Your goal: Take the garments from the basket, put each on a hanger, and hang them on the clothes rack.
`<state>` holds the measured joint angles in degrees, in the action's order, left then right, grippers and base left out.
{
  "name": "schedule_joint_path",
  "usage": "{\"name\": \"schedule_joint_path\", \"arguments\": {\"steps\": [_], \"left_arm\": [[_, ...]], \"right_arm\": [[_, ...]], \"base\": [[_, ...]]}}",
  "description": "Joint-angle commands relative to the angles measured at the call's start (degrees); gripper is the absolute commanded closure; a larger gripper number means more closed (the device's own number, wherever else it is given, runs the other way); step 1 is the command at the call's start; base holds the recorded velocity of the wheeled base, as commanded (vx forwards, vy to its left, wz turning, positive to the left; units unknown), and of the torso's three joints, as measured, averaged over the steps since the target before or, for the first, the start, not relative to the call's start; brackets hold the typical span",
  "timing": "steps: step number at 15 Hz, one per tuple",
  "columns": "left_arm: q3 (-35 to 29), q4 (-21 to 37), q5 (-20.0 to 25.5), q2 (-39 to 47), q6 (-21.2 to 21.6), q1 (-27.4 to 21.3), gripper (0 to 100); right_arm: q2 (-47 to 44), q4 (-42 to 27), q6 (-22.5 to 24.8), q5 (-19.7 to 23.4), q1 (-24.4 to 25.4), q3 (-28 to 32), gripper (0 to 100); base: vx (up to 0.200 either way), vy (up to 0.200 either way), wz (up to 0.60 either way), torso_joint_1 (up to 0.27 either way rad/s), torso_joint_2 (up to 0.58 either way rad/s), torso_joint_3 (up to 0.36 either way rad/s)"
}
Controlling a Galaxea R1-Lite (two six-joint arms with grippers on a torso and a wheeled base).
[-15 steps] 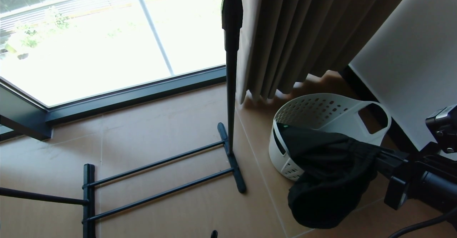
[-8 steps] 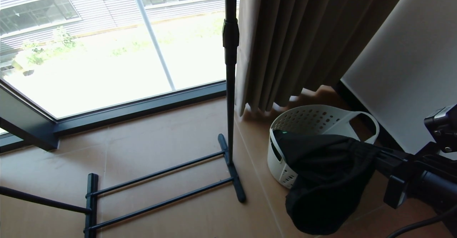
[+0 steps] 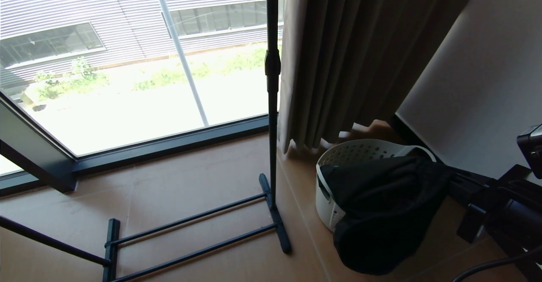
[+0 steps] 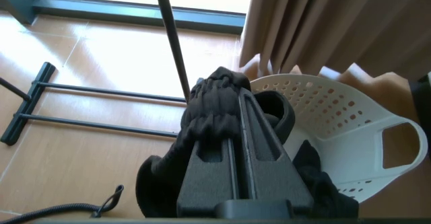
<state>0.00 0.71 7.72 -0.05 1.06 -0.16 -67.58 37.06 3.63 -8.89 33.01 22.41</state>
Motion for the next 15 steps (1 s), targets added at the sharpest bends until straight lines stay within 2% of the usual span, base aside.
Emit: {"name": "schedule_joint_path", "arguments": {"steps": [1,5,15], "left_arm": [[0.0,0.0,0.0,0.0,0.0,0.0,0],[0.0,0.0,0.0,0.0,0.0,0.0,0],[0.0,0.0,0.0,0.0,0.1,0.0,0]], "right_arm": [[-0.1,0.0,0.1,0.0,0.0,-0.3,100],[-0.1,0.0,0.1,0.0,0.0,-0.4,100],[-0.4,0.0,0.2,0.1,0.0,-1.0,100]], "base": [[0.000,0.000,0.00,-0.007,0.01,0.212],[0.000,0.000,0.00,0.017,-0.14,0.077],[0.000,0.000,0.00,0.112,-0.46,-0.142]]}}
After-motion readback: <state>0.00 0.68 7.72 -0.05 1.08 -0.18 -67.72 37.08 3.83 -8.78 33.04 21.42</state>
